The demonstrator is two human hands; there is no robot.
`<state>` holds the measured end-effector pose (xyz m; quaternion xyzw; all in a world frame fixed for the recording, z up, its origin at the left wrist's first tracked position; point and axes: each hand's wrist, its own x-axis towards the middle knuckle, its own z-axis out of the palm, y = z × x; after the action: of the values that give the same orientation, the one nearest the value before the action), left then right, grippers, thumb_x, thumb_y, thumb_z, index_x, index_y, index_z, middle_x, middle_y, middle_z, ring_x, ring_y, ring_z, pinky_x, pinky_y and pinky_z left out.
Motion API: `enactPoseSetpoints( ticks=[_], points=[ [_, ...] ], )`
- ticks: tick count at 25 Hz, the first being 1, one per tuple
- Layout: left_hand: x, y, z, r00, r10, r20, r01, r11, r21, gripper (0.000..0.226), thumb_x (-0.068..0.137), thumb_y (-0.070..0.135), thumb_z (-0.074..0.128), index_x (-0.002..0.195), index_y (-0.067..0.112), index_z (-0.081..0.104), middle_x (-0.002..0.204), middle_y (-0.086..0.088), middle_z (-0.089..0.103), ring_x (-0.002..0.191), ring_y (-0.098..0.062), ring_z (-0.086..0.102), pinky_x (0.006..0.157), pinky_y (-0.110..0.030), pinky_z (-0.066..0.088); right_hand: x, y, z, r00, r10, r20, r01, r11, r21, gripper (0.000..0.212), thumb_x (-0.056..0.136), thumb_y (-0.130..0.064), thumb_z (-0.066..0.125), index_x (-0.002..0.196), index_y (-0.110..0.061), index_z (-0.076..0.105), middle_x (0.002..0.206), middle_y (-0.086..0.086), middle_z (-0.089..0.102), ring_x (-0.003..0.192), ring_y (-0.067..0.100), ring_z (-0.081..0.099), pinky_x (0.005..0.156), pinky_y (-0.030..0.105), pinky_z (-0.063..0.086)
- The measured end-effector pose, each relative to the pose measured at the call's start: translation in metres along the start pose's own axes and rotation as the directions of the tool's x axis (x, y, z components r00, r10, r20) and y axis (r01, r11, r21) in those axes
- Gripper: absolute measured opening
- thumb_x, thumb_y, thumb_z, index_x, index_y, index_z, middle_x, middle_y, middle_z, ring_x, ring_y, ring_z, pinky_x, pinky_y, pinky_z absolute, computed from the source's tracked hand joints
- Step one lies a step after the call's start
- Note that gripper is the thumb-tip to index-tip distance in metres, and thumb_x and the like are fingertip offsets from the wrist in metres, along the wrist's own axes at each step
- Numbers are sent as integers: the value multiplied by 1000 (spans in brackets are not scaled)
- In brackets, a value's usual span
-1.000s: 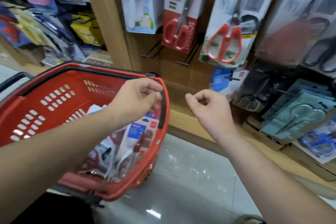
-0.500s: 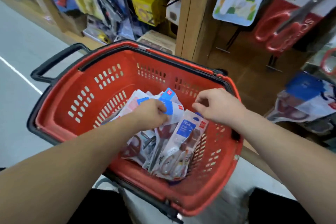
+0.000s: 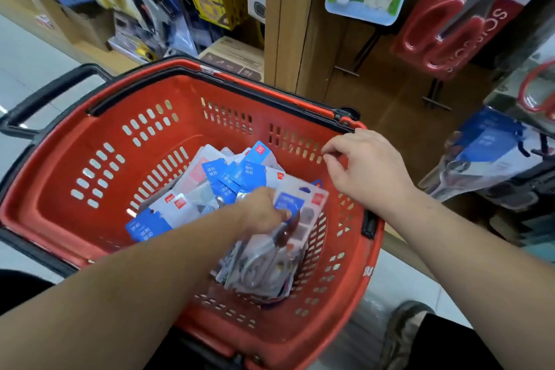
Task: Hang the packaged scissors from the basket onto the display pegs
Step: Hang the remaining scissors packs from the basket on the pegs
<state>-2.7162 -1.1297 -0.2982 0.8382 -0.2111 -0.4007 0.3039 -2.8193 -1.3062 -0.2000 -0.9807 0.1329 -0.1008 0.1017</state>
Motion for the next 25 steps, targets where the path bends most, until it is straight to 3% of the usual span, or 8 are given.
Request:
enactPoseSetpoints(
  ticks=[3,5,8,11,14,17,22,25],
  points=[
    [-9,-5,-35,992,6,-128,-34,975,-220,15,97,22,75,111,15,77,105,2,80,103,-20,75,94,-35,59,-3,-3,-2,999,32,42,-34,998,48,14,102,-37,61,108,-32,73,113,-14,74,111,11,62,116,36,37],
    [-17,-10,-57,985,7,-173,-58,954,-294,19,96,23,78,114,18,78,107,6,81,105,-17,76,98,-37,60,-3,-8,-5,993,103,51,-109,986,127,11,100,-38,64,106,-35,73,111,-17,72,110,10,59,107,38,45],
    [-25,-22,-75,975,-3,-223,-53,969,-242,15,97,17,76,111,20,75,104,7,79,88,-7,73,74,-25,58,-5,-13,-7,984,169,61,-178,964,197,8,99,-35,67,102,-35,74,107,-19,71,109,9,59,101,40,52],
    [-27,-27,-72,985,-49,-165,20,984,-175,15,95,15,77,108,20,72,100,6,77,88,-13,71,65,-23,50,-10,-17,-4,985,166,56,-172,977,130,9,100,-35,66,103,-33,74,109,-15,73,113,12,60,122,40,36],
    [-20,-18,-53,970,-31,-241,56,994,97,25,90,13,78,108,15,60,101,-1,69,96,-25,69,69,-31,48,-10,-19,-5,985,173,26,-175,980,94,12,101,-35,64,105,-31,74,110,-12,74,112,9,60,125,34,26],
    [-9,1,-36,888,238,-394,-32,885,464,42,89,11,70,126,15,52,125,-6,54,111,-30,58,79,-41,49,-7,-18,-4,981,194,-8,-191,969,156,10,100,-30,65,101,-29,75,101,-15,71,98,4,54,119,37,39],
    [14,33,14,983,181,-21,-163,925,343,28,97,44,67,98,16,64,89,-2,65,89,-29,64,75,-33,49,-5,-17,-5,980,199,7,-198,968,154,11,100,-29,64,104,-30,75,108,-11,73,119,14,59,122,38,34],
    [25,29,23,986,166,-14,-153,931,331,30,99,31,64,72,22,56,70,1,57,79,-29,59,70,-31,45,-5,-18,-8,981,194,24,-196,974,117,14,101,-31,63,110,-31,73,118,-10,74,134,18,54,126,35,25]
  ],
)
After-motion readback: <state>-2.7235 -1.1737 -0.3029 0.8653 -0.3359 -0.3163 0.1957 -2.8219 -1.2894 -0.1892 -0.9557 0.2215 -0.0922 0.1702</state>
